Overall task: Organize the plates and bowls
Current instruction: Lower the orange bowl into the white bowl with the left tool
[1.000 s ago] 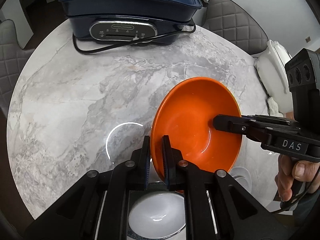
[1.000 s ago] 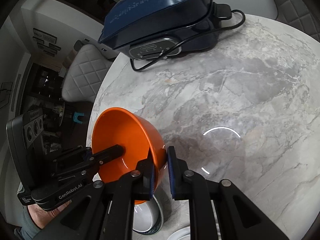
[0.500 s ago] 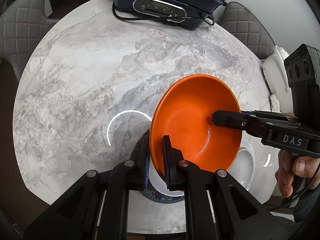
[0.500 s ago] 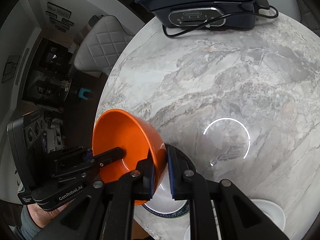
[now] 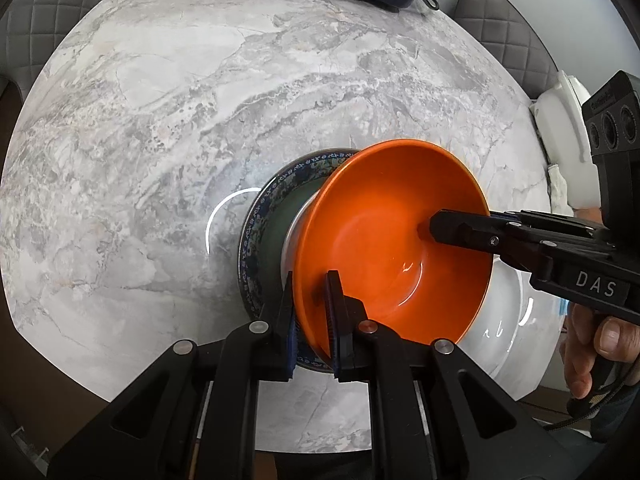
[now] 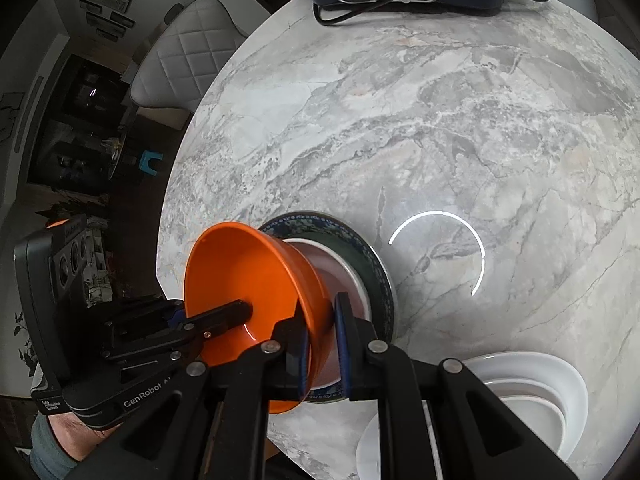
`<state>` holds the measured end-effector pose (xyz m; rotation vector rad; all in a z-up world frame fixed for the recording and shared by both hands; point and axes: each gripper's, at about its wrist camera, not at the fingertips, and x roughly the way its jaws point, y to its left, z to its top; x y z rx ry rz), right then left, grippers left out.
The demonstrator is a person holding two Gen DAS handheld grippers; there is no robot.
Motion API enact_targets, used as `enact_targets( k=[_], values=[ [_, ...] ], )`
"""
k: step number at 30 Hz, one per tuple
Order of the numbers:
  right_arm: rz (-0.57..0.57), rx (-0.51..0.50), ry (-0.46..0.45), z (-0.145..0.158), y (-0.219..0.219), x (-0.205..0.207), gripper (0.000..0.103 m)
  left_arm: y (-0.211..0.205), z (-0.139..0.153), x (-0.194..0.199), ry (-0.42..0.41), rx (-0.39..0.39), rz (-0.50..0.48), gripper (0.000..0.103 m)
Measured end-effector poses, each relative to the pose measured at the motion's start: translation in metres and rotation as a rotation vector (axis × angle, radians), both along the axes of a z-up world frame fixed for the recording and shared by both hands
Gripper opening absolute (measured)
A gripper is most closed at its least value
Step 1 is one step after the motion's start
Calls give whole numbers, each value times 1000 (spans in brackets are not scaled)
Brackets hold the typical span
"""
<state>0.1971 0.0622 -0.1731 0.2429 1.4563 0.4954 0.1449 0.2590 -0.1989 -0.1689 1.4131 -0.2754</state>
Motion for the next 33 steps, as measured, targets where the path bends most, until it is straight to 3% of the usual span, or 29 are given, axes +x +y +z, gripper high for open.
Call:
enact_targets(
  k=[9,23,29,31,33],
  values=[
    [7,-37,6,-13,-2,-1,13,-9,-16,0,18,22,-13,11],
    [108,-175,-72,-12,19,-7,12,-9,-16,5,-7,57,15,12],
    [114,-173,-56,-20,19,-7,12,-11,-14,6,-28,91,6,12],
    [118,-178,-54,-21,20,-7,12,-14,-14,6,-41,95,-4,17],
    [119,-175,-51,-22,20,-7,12,-16,-14,4,-51,68,-14,31]
  ],
)
